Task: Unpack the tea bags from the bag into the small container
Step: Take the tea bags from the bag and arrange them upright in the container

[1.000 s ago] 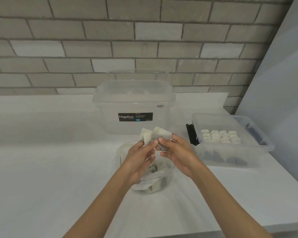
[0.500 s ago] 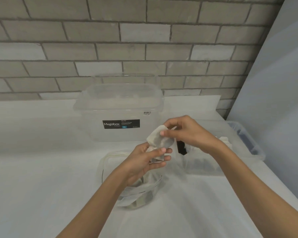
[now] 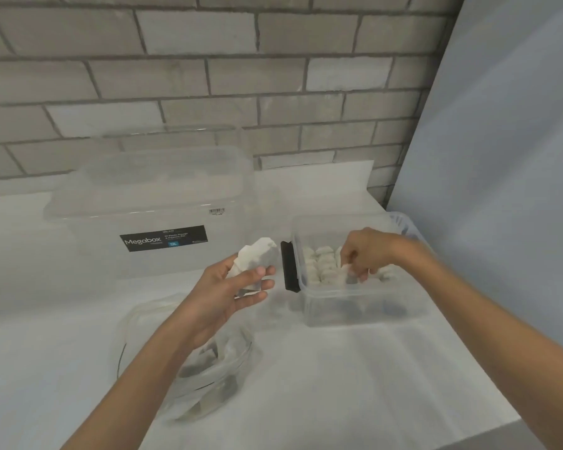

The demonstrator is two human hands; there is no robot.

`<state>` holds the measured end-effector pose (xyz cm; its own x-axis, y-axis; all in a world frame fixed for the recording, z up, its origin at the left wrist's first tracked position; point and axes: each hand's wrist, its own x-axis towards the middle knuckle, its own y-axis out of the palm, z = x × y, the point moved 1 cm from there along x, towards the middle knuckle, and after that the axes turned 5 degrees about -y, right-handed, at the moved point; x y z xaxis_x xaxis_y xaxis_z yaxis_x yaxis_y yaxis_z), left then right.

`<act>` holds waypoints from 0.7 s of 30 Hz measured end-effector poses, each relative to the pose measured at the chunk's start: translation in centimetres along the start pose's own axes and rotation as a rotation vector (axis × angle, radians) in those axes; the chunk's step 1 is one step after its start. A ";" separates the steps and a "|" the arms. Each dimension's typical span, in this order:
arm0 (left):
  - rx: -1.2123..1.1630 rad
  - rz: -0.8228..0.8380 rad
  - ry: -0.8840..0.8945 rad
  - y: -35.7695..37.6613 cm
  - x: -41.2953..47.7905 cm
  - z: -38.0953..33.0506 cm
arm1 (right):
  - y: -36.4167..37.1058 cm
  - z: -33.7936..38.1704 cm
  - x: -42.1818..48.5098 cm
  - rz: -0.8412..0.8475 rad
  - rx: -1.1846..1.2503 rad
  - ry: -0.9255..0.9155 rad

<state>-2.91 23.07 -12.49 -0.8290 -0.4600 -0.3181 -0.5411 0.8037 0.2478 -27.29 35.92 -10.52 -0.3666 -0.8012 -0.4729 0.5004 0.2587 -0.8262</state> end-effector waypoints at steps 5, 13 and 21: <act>0.012 -0.005 0.001 0.1 0.2 -0.1 | 2.3 -0.2 2.0 0.064 -0.113 0.013; 0.017 -0.018 -0.026 0.2 0.1 0.6 | 3.0 0.7 2.9 0.014 -0.064 -0.022; 0.037 0.003 -0.009 1.8 0.1 0.5 | -0.2 5.1 -1.9 -0.534 0.436 -0.311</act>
<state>-3.87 24.66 -12.51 -0.8292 -0.4541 -0.3258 -0.5327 0.8185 0.2151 -22.72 34.65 -7.95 -0.4405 -0.8898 0.1192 0.6058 -0.3926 -0.6920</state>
